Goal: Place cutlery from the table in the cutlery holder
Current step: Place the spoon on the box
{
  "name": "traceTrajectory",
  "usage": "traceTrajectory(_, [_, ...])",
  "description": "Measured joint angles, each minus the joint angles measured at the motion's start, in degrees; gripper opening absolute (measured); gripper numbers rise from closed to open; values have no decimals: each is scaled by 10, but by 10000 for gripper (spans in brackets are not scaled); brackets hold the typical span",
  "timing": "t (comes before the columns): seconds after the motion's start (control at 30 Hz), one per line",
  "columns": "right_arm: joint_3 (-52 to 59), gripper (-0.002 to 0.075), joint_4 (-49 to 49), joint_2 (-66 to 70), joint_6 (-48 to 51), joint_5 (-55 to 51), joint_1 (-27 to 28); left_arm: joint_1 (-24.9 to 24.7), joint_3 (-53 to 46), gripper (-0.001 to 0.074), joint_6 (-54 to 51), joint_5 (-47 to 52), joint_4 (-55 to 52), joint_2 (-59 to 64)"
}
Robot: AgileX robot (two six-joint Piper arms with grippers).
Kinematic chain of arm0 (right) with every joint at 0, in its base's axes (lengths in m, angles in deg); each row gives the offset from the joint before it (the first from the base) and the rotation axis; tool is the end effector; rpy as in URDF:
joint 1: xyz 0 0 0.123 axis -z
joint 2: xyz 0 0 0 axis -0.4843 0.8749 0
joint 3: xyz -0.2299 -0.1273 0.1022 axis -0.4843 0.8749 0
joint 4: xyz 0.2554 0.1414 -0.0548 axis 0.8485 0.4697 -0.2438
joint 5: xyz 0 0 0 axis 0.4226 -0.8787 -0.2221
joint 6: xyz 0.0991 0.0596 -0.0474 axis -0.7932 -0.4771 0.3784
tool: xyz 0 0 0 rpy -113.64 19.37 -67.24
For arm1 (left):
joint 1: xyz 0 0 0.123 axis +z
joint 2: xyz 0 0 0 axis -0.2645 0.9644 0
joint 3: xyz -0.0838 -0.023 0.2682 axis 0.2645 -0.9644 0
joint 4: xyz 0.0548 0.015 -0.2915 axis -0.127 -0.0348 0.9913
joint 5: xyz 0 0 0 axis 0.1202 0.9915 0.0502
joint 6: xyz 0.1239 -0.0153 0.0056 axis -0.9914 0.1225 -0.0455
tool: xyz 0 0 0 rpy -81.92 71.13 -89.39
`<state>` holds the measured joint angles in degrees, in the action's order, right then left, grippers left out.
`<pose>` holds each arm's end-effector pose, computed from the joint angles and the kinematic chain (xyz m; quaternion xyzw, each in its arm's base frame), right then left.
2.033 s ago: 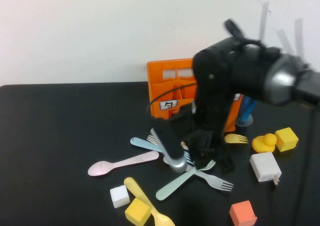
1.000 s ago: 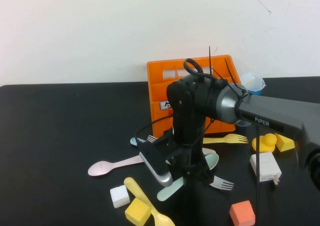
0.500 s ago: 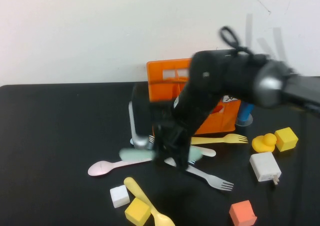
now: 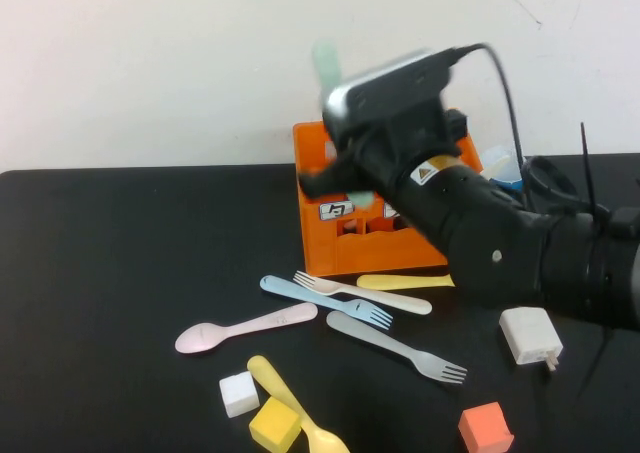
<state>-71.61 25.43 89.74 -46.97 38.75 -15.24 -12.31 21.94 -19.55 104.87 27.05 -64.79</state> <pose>0.3708 0.3056 0.2275 -0.1900 0.7259 0.1255 0.6490 0.1353 0.0038 0.1665 -0.0570 0.7908 -0.0284 0.6088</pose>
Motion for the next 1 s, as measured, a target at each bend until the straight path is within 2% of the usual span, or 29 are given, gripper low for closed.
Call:
traceTrajectory(0.1, [1,151,-96,7,-141,94,0,0,0,-1,0,0,0,0])
traceTrajectory(0.27, [1,151,-228,47,-253,204,14,0,0,-1,0,0,0,0])
traceTrajectory(0.47, [-2,151,-229,104,-272,218,28,0,0,-1,0,0,0,0])
traceTrajectory(0.83, [-74,155,-215,191,-269,221,38,0,0,-1,0,0,0,0])
traceTrajectory(1.0, [-79,269,-214,195,-268,217,38,0,0,-1,0,0,0,0])
